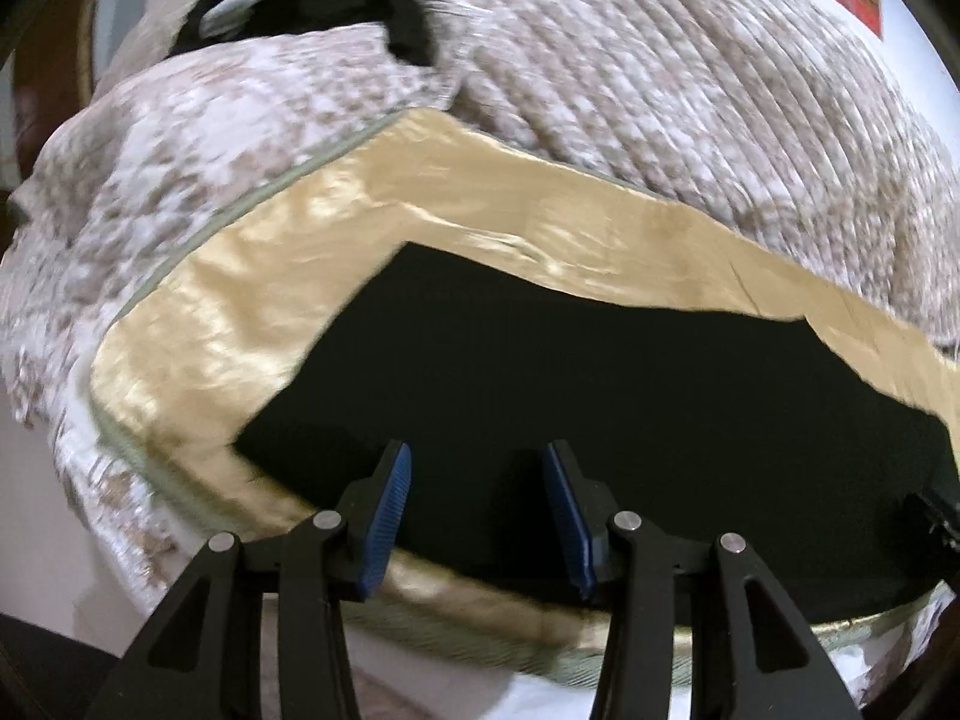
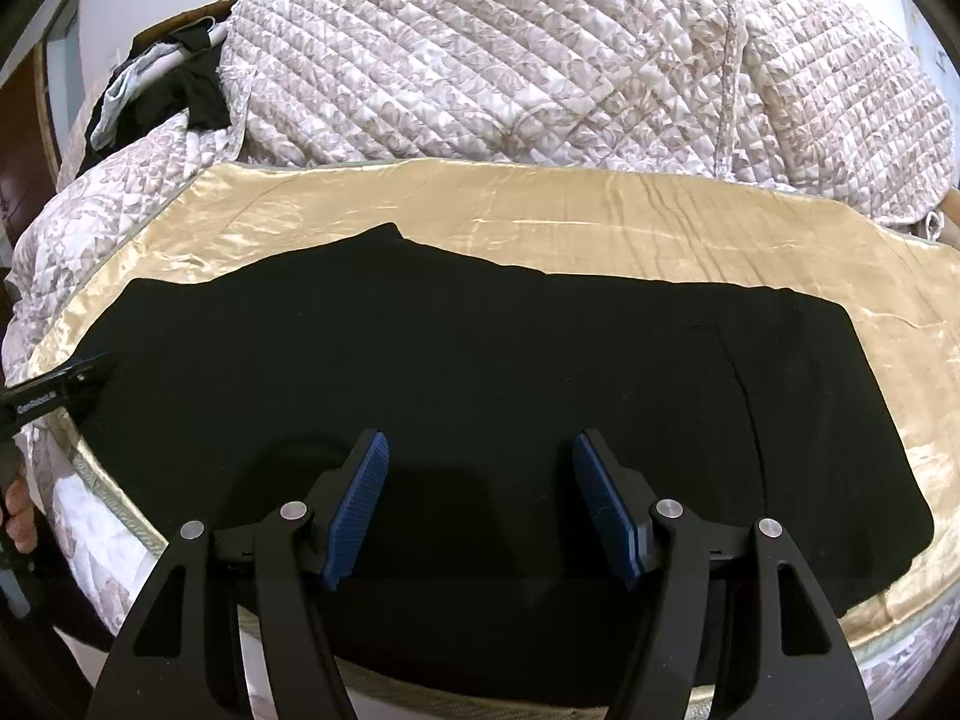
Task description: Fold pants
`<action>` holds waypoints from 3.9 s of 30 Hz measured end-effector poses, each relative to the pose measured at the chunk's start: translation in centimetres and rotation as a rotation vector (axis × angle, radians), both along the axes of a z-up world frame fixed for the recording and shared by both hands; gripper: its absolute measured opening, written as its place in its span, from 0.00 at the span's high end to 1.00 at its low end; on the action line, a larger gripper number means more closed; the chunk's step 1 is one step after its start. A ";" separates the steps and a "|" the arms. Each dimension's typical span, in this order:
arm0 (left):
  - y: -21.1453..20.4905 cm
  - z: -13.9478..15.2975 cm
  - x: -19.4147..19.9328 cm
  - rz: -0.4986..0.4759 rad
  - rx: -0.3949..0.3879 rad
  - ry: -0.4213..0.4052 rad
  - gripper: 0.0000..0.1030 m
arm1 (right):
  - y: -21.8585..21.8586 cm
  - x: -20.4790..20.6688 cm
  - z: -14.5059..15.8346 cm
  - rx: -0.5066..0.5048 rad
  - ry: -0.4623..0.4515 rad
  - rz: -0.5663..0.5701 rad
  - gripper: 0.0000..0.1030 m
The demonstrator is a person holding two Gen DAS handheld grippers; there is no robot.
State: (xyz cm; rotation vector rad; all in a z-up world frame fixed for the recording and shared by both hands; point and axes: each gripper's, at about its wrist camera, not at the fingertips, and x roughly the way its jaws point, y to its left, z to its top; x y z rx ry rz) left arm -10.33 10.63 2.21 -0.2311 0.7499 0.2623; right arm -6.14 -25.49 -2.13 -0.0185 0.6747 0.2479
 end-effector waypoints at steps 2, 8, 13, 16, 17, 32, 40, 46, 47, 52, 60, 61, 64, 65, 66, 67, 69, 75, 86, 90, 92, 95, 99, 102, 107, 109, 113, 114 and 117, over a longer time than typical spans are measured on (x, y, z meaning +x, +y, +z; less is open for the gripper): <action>0.9 0.1 -0.8 0.021 -0.040 -0.023 0.53 | 0.1 -0.1 0.0 0.000 0.000 -0.001 0.37; 3.7 -0.7 -2.7 0.111 -0.164 -0.037 0.53 | 0.1 0.0 0.0 0.001 0.000 0.001 0.37; 4.7 -1.1 -3.1 0.116 -0.244 -0.064 0.53 | 0.2 0.0 0.0 0.003 0.001 0.000 0.37; 5.2 -1.2 -3.5 0.130 -0.287 -0.080 0.53 | 0.2 0.0 0.0 0.001 0.001 0.000 0.37; 5.3 -1.3 -3.4 0.135 -0.298 -0.082 0.53 | 0.1 0.0 0.0 0.001 0.001 0.000 0.37; 5.7 -1.4 -2.0 0.151 -0.325 -0.116 0.58 | 0.7 -0.2 0.1 0.033 0.004 -0.006 0.37; 5.4 -0.8 0.3 0.136 -0.273 -0.074 0.92 | 0.6 -0.2 0.3 0.056 0.007 -0.014 0.37; 2.7 2.3 1.4 0.010 -0.248 -0.103 0.93 | -0.1 -0.5 0.5 0.086 0.008 -0.035 0.37; 2.1 2.8 1.7 -0.014 -0.241 -0.105 0.93 | -0.3 -0.4 0.6 0.097 0.012 -0.041 0.37; -2.3 5.0 4.3 -0.179 -0.234 -0.114 0.93 | -1.3 -0.4 0.9 0.146 0.018 -0.056 0.37; -13.4 6.6 6.1 -0.495 -0.228 -0.107 0.93 | -2.9 -0.4 1.5 0.203 0.009 -0.092 0.37; -14.8 6.2 6.0 -0.538 -0.236 -0.098 0.93 | -3.2 -0.5 1.6 0.213 0.009 -0.102 0.37; -18.6 4.0 5.6 -0.640 -0.246 -0.028 0.93 | -4.3 -0.3 1.7 0.238 0.014 -0.126 0.37; -19.4 3.1 5.5 -0.658 -0.246 0.005 0.93 | -4.6 -0.3 1.7 0.249 0.017 -0.136 0.37; -20.1 1.9 5.3 -0.674 -0.248 0.043 0.93 | -5.0 -0.3 1.6 0.260 0.021 -0.146 0.37; -20.4 1.2 5.2 -0.678 -0.247 0.066 0.93 | -5.4 -0.2 1.6 0.274 0.027 -0.154 0.37; -20.2 0.5 4.9 -0.678 -0.265 0.085 0.93 | -5.9 -0.1 1.5 0.296 0.036 -0.160 0.37; -17.8 2.1 3.6 -0.739 -0.332 0.085 0.87 | -5.4 0.0 1.5 0.324 0.049 -0.104 0.37; -9.7 3.5 8.0 -0.470 -0.194 0.017 0.70 | -0.7 4.4 0.9 0.397 0.189 0.106 0.44; -8.1 1.9 9.0 -0.399 -0.208 0.034 0.70 | 0.6 7.0 0.3 0.407 0.234 0.137 0.50; -7.8 1.2 9.1 -0.399 -0.221 0.049 0.70 | 1.1 7.6 0.0 0.415 0.247 0.152 0.54; -7.9 1.0 8.7 -0.407 -0.209 0.047 0.70 | 1.4 8.2 -0.2 0.427 0.254 0.160 0.59; -8.3 0.9 8.8 -0.415 -0.200 0.045 0.70 | 1.1 9.5 -0.6 0.480 0.287 0.147 0.72; -8.4 0.9 9.1 -0.413 -0.191 0.043 0.70 | 1.0 9.7 -0.8 0.512 0.309 0.153 0.96; -8.1 1.3 8.4 -0.423 -0.201 0.019 0.70 | -0.4 7.8 0.7 0.595 0.252 0.141 0.97; -8.2 1.3 8.3 -0.434 -0.202 0.018 0.70 | -1.2 6.6 1.3 0.589 0.214 0.113 0.97; -8.8 1.1 8.4 -0.446 -0.205 0.033 0.70 | -2.6 7.0 -1.4 0.584 0.310 0.031 0.97; -8.9 1.1 8.3 -0.452 -0.203 0.030 0.70 | -2.6 7.0 -1.6 0.590 0.304 0.034 0.97; -9.4 1.5 7.9 -0.466 -0.183 0.015 0.70 | -2.4 6.8 -0.8 0.549 0.280 0.037 0.97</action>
